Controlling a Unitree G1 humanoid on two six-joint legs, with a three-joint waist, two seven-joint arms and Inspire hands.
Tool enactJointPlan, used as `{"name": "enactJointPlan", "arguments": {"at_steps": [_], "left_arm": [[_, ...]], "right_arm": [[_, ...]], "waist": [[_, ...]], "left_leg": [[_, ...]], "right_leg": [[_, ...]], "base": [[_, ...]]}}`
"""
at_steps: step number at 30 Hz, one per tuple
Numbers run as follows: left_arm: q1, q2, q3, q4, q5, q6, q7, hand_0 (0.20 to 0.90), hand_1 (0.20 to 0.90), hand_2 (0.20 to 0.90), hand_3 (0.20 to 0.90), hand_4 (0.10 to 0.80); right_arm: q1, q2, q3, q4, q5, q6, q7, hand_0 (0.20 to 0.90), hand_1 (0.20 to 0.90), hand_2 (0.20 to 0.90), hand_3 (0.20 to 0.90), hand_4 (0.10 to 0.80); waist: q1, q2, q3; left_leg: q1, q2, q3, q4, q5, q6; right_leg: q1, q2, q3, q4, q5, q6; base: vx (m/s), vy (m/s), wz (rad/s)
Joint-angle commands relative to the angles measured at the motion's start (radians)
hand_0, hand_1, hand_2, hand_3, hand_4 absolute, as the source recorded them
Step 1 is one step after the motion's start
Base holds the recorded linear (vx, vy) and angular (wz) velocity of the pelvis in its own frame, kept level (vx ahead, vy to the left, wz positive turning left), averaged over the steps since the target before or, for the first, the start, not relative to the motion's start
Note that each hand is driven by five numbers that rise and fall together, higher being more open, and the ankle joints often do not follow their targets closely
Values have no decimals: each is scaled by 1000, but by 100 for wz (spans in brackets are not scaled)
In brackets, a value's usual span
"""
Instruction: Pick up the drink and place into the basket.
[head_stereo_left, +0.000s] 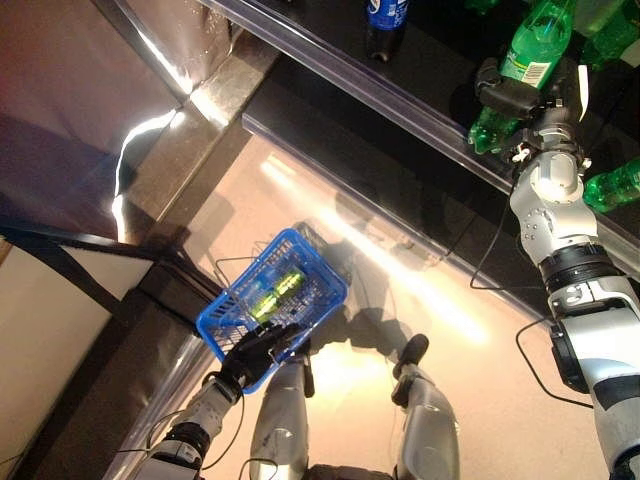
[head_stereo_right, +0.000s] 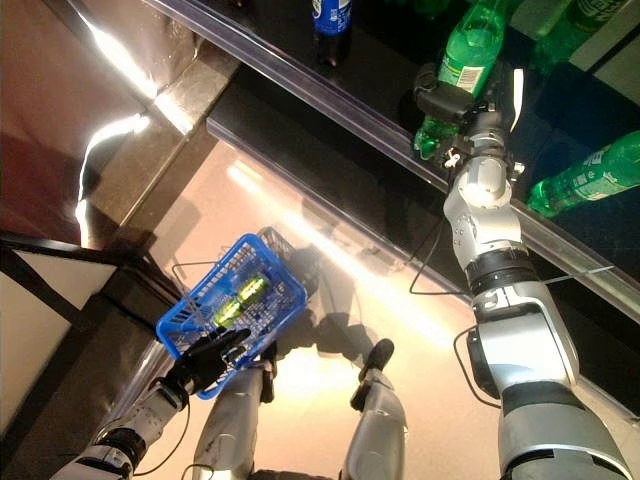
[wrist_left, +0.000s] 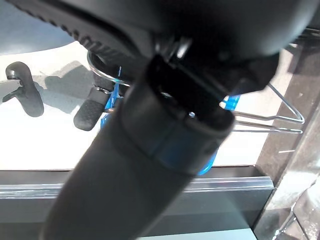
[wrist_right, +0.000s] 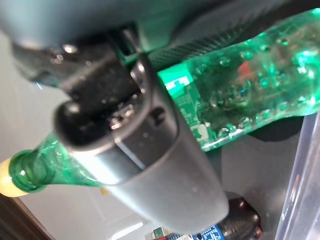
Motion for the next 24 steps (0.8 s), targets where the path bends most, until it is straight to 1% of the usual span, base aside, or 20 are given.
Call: {"name": "enactJointPlan", "arguments": {"at_steps": [1,6,11,14,19,24], "left_arm": [[86,39,-67,-68,8,3,-95,300,300,300,200,100],[108,35,-51,-71,14,-2,-92,300,300,300,200,100],[151,24,-23,-59,40,-14,-99,300,300,300,200,100],[171,16,-2,-60,55,-22,-98,300,300,300,200,100],[190,7,27,-56,78,-22,-90,300,300,300,200,100],[200,2,46,-43,85,-24,-93,300,300,300,200,100]], "right_arm": [[-112,-63,16,-158,-53,-119,37,300,300,300,200,100],[-50,-60,-2,-242,-87,-111,40,300,300,300,200,100],[52,-59,-28,-349,-102,-103,66,300,300,300,200,100],[117,-55,-52,-418,-108,-99,78,300,300,300,200,100],[212,-43,-91,-503,-109,-94,109,300,300,300,200,100],[269,-32,-97,-549,-110,-84,151,300,300,300,200,100]], "waist": [[11,13,-47],[3,1,-81],[-7,-20,-146],[-13,-32,-181],[-21,-46,-233],[-26,-52,-282]], "left_leg": [[32,16,15,-37,37,-4],[95,8,36,-119,61,-9],[193,-5,64,-249,97,-21],[231,-10,76,-296,111,-24],[281,-10,92,-339,120,-26],[310,-5,102,-350,114,-31]], "right_leg": [[39,-36,47,-2,-14,56],[89,-17,39,-71,6,62],[169,14,23,-177,36,74],[197,24,12,-212,52,80],[236,33,-8,-242,66,88],[274,43,-29,-266,68,90]], "base": [[51,5,1],[60,16,5],[96,23,-1],[66,9,-6],[57,-9,1],[43,-11,3]]}}
